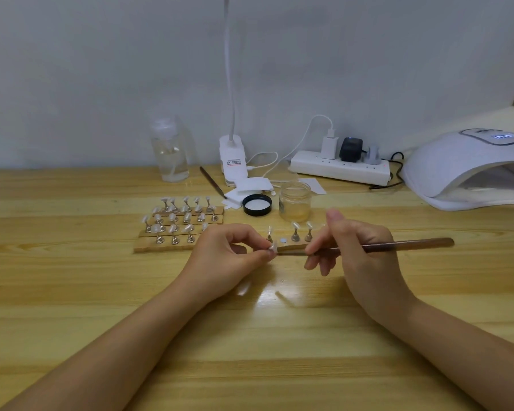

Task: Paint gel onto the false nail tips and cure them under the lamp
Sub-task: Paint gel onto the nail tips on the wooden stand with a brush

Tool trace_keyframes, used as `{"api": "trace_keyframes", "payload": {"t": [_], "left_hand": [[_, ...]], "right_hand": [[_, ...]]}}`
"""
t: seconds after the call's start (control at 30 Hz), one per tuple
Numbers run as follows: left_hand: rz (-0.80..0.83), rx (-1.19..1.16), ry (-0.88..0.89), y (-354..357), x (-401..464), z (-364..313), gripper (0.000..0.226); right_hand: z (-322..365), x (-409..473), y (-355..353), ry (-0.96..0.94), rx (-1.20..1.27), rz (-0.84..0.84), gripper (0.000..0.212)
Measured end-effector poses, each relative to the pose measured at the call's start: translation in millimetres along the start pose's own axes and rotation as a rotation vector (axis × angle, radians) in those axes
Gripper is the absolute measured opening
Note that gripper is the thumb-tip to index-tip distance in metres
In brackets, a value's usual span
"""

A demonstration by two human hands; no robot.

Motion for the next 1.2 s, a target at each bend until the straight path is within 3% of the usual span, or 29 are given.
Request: {"api": "trace_keyframes", "payload": {"t": [0.1,0.47,0.9,1.1,1.2], "left_hand": [[0.027,-0.013,0.004,0,0,0,0.008],[0.055,-0.066,0.045,2,2,1,0.013],[0.08,-0.005,-0.017,2,1,1,0.023],[0.09,-0.003,-0.043,2,1,2,0.02],[0.095,0.005,-0.054,2,2,2,0.018]], "right_hand": [[0,0,-6,-0.022,-0.009,-0.084,0.043],[1,1,3,-0.043,-0.098,0.041,0.035],[-2,0,-2,-0.029,-0.051,-0.002,0.04],[-1,1,4,-0.022,-0.109,0.065,0.037],[-2,0,0,-0.031,-0.055,0.012,0.04]]}}
Point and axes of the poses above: each hand's wrist, its own x-axis towards the middle knuckle, its own y-axis out of the palm, z = x × y, the point moved 5 cm from there along x, towards the middle knuckle, and after that the axes turned 9 degrees about z, right-handed, at the moved point
